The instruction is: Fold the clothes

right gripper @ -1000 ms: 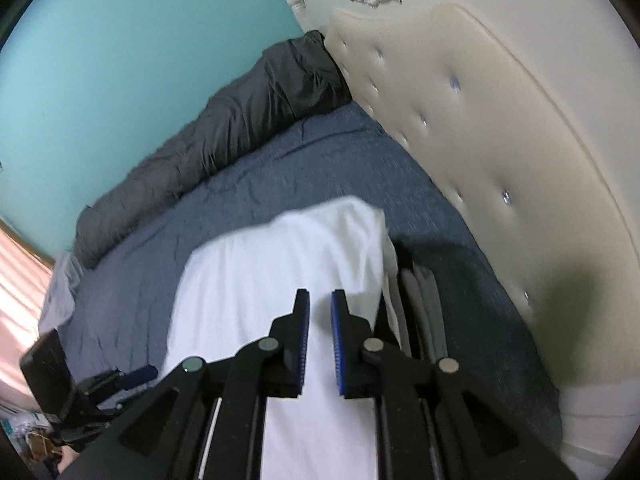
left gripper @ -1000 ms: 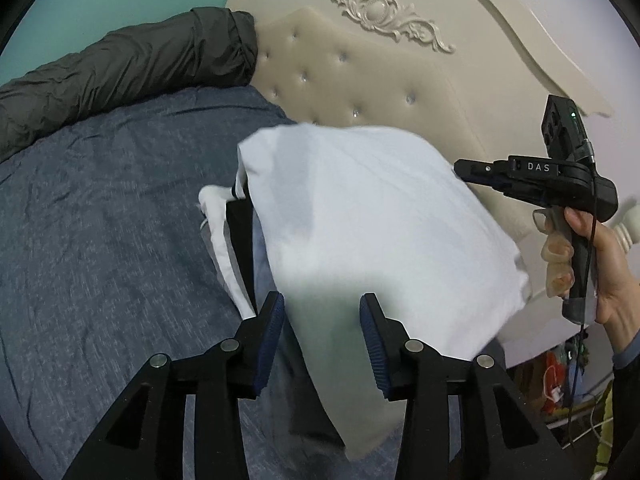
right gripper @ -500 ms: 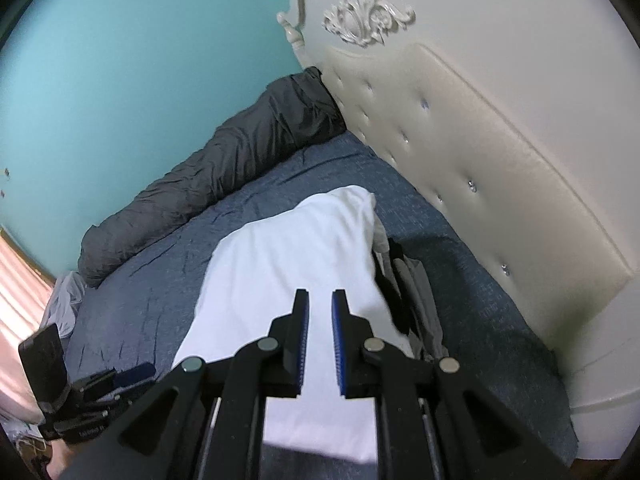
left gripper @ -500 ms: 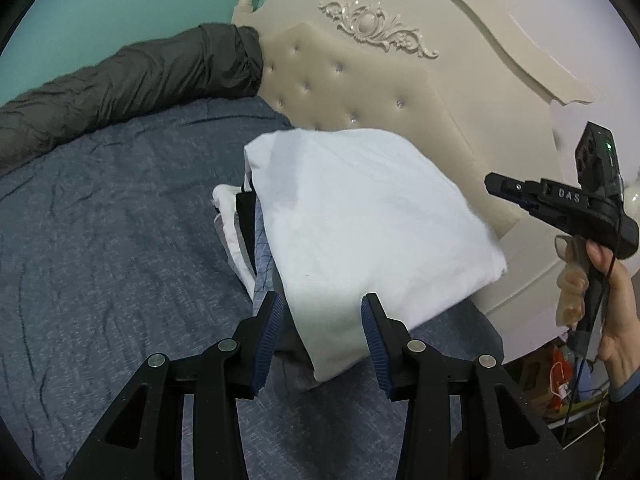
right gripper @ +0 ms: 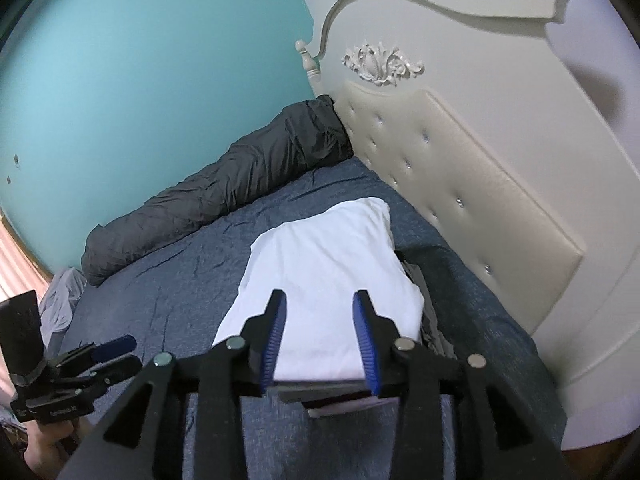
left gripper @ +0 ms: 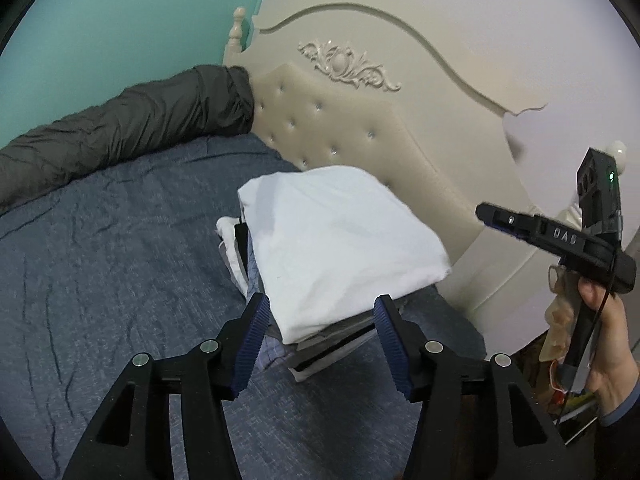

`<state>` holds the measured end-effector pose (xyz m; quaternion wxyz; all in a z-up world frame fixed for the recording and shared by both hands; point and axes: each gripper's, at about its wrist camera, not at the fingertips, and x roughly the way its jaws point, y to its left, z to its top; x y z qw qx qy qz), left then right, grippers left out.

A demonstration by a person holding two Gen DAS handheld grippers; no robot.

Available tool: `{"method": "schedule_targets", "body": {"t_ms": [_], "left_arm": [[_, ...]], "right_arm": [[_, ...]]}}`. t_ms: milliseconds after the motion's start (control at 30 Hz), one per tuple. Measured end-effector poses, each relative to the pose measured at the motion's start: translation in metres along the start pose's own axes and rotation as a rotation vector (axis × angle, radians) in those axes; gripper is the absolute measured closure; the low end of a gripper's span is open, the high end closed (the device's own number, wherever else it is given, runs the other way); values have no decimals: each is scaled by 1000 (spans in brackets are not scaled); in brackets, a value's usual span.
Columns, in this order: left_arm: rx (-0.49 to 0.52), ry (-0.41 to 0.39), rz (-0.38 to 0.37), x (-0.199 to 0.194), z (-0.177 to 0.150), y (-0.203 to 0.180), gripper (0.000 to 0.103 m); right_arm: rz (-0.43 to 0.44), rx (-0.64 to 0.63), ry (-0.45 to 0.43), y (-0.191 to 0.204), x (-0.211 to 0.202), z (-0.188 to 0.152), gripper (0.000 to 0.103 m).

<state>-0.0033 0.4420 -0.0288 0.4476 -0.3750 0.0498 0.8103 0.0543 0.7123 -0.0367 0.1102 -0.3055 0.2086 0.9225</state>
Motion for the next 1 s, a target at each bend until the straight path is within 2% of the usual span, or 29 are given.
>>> {"method": "schedule_targets", "body": {"t_ms": [233, 267, 367, 567, 600, 667, 867, 1000], "left_arm": [[4, -43, 6, -36, -3, -12, 39], [6, -48, 4, -41, -4, -14, 37], [8, -69, 1, -55, -7, -17, 35], [31, -89, -8, -80, -15, -26, 32], [36, -93, -9, -84, -16, -28, 32], [45, -100, -11, -92, -19, -29, 31], [64, -117, -12, -111, -31, -33, 29], [71, -130, -10, -123, -39, -34, 27]], "right_arm": [[-43, -10, -35, 14, -41, -13, 63], [-45, -11, -42, 16, -47, -16, 61], [-64, -32, -68, 25, -66, -24, 45], [-101, -29, -97, 39, -98, -41, 44], [-119, -33, -106, 42, -103, -44, 43], [-132, -41, -118, 47, -112, -49, 35], [-155, -53, -148, 59, -132, -67, 32], [-168, -51, -164, 65, -142, -79, 26]]}}
